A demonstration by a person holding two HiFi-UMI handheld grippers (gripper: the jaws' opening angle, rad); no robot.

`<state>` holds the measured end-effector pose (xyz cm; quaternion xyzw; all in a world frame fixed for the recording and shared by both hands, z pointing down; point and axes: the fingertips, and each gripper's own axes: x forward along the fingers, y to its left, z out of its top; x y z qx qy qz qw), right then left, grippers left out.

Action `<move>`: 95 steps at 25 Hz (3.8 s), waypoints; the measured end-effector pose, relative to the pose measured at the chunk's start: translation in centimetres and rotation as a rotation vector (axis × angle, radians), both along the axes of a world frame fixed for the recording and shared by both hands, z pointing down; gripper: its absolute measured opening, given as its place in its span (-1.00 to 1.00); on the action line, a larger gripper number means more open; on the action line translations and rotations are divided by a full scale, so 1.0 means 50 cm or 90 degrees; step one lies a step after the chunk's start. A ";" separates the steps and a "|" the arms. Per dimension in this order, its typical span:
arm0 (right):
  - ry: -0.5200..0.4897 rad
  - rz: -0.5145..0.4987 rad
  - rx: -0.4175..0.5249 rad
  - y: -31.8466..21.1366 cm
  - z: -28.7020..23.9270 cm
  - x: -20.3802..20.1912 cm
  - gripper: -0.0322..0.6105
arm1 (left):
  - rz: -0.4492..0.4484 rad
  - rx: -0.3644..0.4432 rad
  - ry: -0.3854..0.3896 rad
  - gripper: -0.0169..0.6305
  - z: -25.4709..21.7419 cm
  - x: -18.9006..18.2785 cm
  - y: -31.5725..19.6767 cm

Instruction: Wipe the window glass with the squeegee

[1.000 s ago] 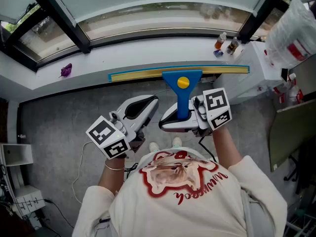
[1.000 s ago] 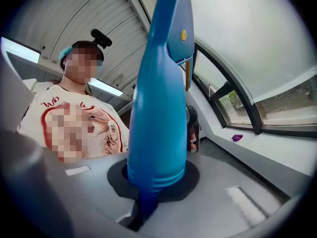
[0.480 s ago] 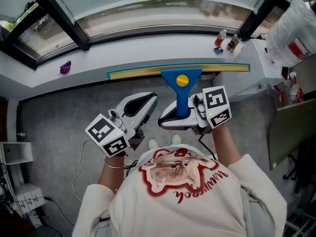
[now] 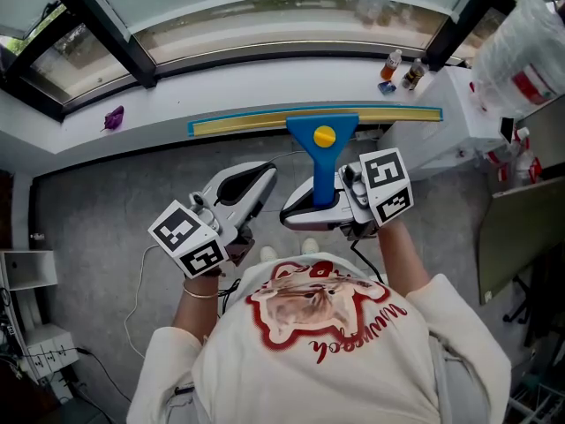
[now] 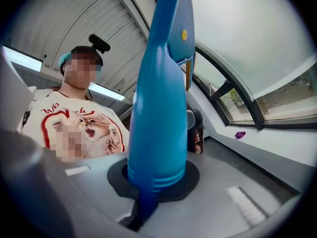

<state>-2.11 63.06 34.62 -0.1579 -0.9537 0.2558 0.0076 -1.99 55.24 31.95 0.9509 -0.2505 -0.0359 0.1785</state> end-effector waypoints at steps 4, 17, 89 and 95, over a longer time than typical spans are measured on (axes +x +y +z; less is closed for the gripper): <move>0.005 -0.004 -0.004 0.003 0.007 0.030 -0.80 | -0.002 0.004 -0.002 -0.95 0.002 0.035 0.001; 0.001 -0.016 -0.027 0.011 0.040 0.115 -0.80 | -0.006 -0.023 -0.001 -0.95 0.035 0.123 0.010; -0.018 -0.041 -0.004 -1.053 -0.058 0.475 -0.83 | 0.041 0.056 0.023 -0.95 -0.034 0.505 -1.063; -0.044 -0.039 -0.032 -1.113 -0.051 0.542 -0.82 | 0.056 0.053 0.013 -0.95 -0.045 0.571 -1.104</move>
